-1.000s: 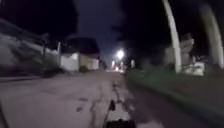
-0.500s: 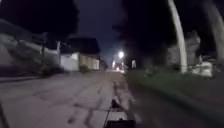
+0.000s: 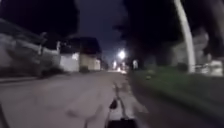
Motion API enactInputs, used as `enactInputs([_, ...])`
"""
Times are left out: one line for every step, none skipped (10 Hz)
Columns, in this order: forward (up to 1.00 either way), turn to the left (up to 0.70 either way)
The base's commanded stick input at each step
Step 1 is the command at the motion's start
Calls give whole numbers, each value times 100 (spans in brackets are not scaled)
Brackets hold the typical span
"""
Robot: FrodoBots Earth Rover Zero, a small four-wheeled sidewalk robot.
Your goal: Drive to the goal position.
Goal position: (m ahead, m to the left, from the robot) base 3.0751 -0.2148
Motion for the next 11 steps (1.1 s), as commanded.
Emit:
enactInputs([70, 0])
enactInputs([70, 0])
enactInputs([70, 0])
enactInputs([70, 0])
enactInputs([70, 0])
enactInputs([70, 0])
enactInputs([70, 0])
enactInputs([70, 0])
enactInputs([70, 0])
enactInputs([70, 0])
enactInputs([70, 0])
